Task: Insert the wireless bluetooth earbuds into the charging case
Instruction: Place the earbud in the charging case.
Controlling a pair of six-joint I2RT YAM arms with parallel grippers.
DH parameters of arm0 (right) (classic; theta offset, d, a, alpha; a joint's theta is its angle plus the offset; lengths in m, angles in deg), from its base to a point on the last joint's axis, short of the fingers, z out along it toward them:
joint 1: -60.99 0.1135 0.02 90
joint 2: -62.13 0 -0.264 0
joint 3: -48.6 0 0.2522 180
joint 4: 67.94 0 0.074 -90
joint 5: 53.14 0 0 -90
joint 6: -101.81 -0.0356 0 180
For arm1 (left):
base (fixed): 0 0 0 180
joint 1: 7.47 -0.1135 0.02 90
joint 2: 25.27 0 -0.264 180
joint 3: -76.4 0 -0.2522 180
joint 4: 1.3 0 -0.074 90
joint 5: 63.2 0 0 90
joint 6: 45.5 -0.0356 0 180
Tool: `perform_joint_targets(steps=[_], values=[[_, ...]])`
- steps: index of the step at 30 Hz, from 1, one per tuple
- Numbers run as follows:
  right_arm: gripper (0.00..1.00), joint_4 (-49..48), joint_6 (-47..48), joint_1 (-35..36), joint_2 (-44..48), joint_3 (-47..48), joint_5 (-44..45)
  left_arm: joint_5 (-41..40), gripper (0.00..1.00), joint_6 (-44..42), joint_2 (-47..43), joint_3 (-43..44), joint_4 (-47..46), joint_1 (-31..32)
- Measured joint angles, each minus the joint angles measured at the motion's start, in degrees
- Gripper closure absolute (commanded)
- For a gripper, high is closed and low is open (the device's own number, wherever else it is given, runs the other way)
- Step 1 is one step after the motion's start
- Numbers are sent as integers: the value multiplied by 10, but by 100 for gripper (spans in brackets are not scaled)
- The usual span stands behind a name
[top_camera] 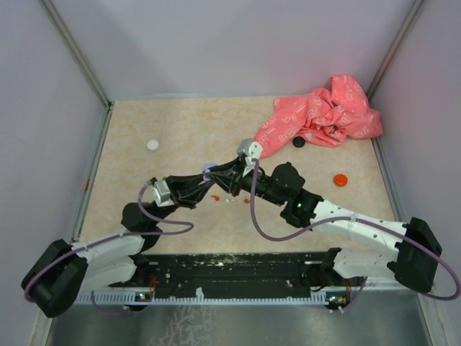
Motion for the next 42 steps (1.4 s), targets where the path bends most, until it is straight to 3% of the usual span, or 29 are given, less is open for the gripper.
perform_joint_targets(steps=[13,42], values=[[90,-17,7,5,8,-14,10,-19,100,37,-16,0,20,0],[87,-16,9,30,6,-22,82,-66,100,12,-22,-7,35,3]])
